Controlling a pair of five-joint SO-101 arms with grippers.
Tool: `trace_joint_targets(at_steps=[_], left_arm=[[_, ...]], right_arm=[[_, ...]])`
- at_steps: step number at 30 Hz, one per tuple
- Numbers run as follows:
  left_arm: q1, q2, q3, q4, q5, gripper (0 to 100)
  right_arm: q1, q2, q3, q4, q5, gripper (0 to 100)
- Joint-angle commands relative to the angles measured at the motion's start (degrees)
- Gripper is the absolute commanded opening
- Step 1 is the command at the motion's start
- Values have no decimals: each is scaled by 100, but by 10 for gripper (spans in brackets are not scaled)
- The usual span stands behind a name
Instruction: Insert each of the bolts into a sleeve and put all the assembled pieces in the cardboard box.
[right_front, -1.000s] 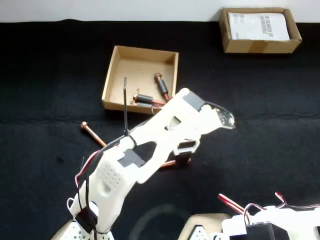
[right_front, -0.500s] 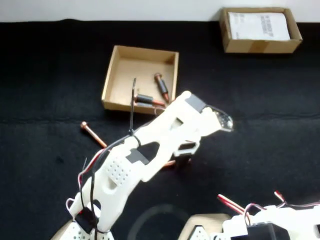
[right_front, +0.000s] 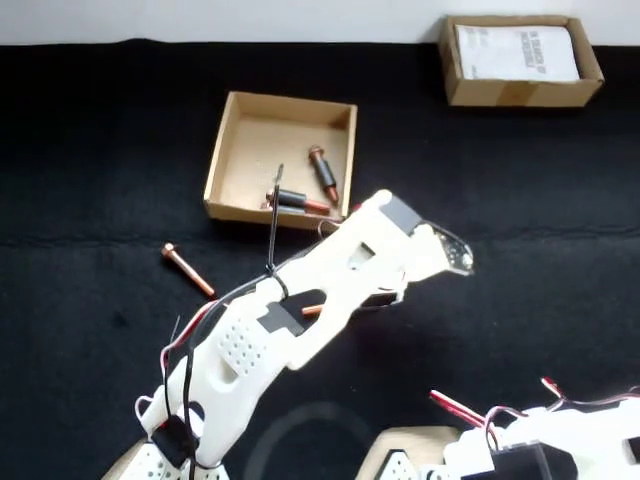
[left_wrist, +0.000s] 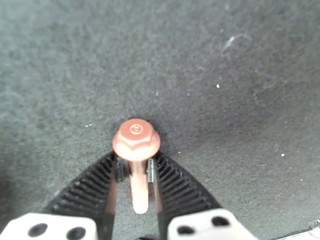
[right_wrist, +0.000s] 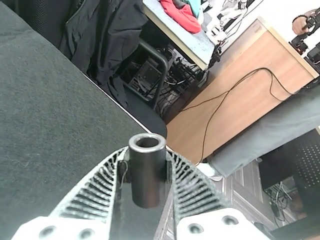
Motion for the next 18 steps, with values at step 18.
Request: trace_joint_targets(at_steps=[18], left_arm=[[-734, -1613, -2044, 651, 1574, 9]], right_arm=[[-3609, -954, 971, 1710, -2224, 8]])
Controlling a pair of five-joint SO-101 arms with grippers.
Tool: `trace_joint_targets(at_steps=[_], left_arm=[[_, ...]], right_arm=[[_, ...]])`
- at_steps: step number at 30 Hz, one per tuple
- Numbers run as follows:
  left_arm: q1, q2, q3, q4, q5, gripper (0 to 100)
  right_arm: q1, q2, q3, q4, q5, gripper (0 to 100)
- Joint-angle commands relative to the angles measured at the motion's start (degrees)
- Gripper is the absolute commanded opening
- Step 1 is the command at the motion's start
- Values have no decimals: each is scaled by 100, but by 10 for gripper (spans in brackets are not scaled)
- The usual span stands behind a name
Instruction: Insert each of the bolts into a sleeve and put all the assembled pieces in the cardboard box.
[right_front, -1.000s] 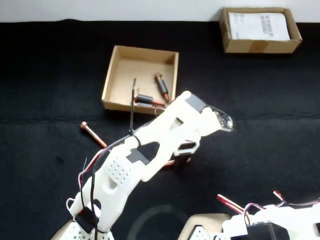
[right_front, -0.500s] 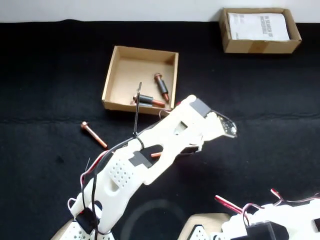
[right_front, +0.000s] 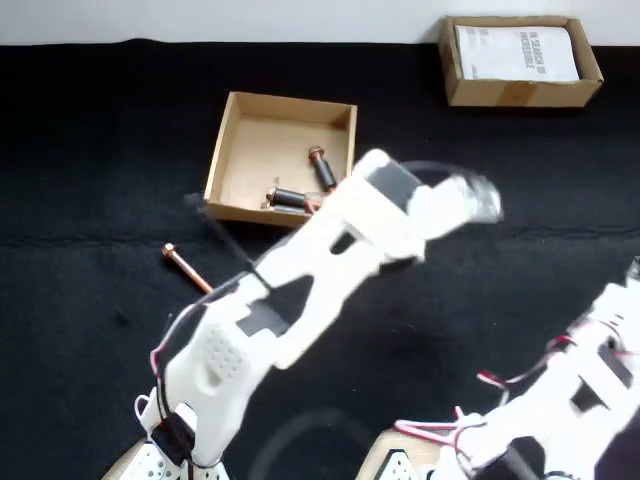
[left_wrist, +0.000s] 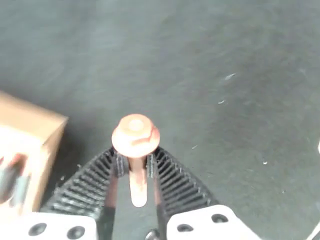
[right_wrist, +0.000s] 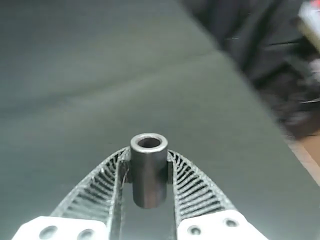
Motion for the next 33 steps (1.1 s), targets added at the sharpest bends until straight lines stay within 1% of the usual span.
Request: trace_joint_targets(at_steps=[1, 4, 7, 9, 12, 16, 19, 21, 28, 30, 33], left_arm=[[-391, -593, -593, 53, 923, 9], [-629, -708, -954, 62, 1451, 9], [-822, -857, -1262, 62, 2057, 9], [-910, -954, -1385, 62, 2558, 9], [-1059, -1103, -1534, 62, 3297, 9], [-1218, -1358, -1798, 88, 3815, 9], [-1323, -1666, -2018, 88, 4062, 9], [-1367, -1903, -2114, 97, 4079, 9], [-1446, -2905, -2105, 105, 4053, 9], [-1552, -3169, -2105, 105, 4053, 9], [-1780, -3512, -1974, 114, 4053, 9]], right_arm=[[-954, -418, -13, 716, -1011, 8], [-1675, -488, -48, 1235, -1811, 8], [-2352, -488, -136, 1358, -2620, 8], [-2800, -497, -180, 1358, -3007, 8], [-3538, -497, -374, 1358, -3226, 8], [-4462, -497, -813, 1358, -3323, 8], [-5130, -505, -1235, 1358, -3323, 8], [-5560, -514, -1499, 1376, -3323, 8], [-7169, -1138, -2352, 2598, -3323, 8], [-7503, -1464, -2387, 2835, -3323, 8], [-7793, -1930, -2360, 3213, -3323, 8]])
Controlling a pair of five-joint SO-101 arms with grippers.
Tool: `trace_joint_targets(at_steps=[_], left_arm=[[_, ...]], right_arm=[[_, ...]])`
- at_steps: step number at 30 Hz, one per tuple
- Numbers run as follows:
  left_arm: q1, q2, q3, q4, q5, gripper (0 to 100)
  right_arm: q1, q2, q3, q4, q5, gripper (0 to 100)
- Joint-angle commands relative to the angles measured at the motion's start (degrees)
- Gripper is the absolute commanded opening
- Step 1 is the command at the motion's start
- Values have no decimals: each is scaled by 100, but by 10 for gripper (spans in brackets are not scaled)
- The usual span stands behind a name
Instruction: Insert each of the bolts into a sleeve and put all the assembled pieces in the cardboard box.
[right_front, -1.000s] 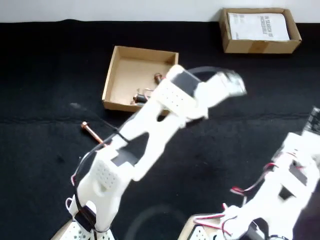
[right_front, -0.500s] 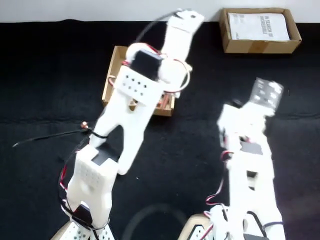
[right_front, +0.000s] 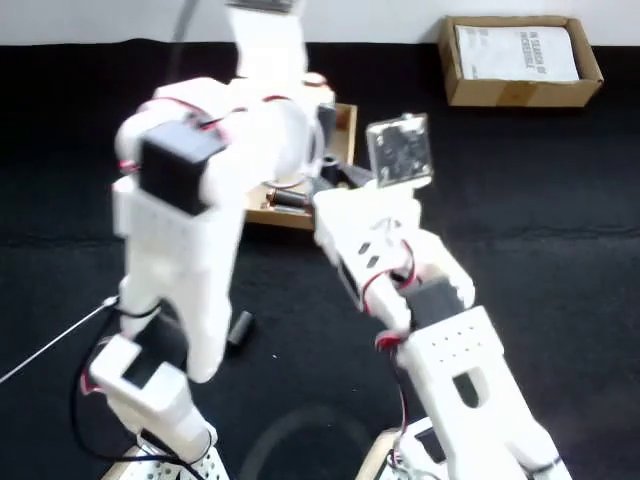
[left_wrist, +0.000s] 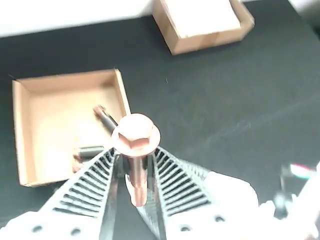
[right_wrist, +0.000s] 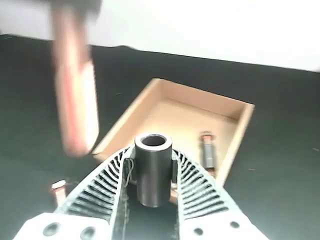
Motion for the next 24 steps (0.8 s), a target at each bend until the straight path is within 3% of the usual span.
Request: trace_joint_targets(at_steps=[1, 6, 11, 17, 24], left_arm=[[-259, -655, 57, 35, 26, 9], [-347, -1719, 1288, 35, -79, 9], [198, -2941, 2941, -79, -193, 9], [330, -3987, 4769, -1556, -185, 9], [347, -4989, 6826, -3253, -193, 9]], right_arm=[[-321, -673, -321, 462, -62, 8], [-347, -1332, -303, 1200, -62, 8], [-356, -1684, -295, 1534, -70, 8], [-787, -1982, -277, 2255, -273, 8], [-796, -2334, 163, 2202, -273, 8]])
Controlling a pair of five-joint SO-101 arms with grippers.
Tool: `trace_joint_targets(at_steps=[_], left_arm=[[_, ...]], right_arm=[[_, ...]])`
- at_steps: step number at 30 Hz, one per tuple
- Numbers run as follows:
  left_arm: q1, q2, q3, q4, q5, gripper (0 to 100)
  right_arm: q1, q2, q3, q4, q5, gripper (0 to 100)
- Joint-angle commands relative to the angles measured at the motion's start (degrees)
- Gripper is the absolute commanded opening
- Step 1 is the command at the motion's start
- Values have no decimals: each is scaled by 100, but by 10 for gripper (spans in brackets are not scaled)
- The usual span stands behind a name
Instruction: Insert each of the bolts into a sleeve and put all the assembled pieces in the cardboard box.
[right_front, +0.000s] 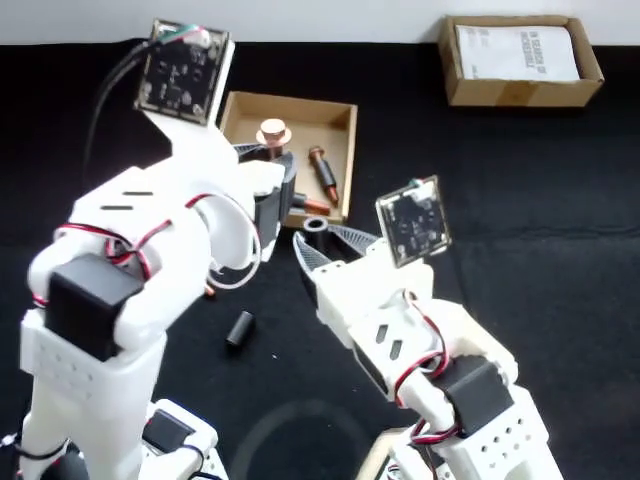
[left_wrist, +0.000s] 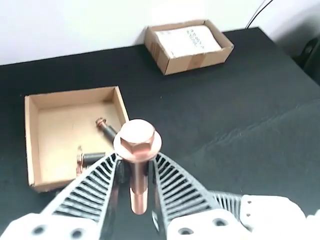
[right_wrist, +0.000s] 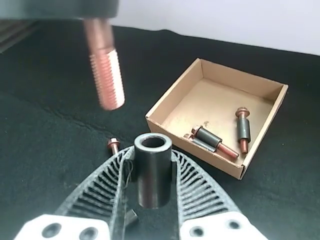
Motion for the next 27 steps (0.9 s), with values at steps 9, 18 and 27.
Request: trace_joint_targets(at_steps=[9, 18, 27], left_arm=[[716, -1121, 1903, -1749, -26, 9], [769, -1165, 1895, -1723, -35, 9], [778, -1165, 1886, -1591, -35, 9]], right_arm=[[-40, -180, 57, -470, -53, 8], [-40, -171, 75, -593, -53, 8], [-40, -189, 382, -884, 220, 8]])
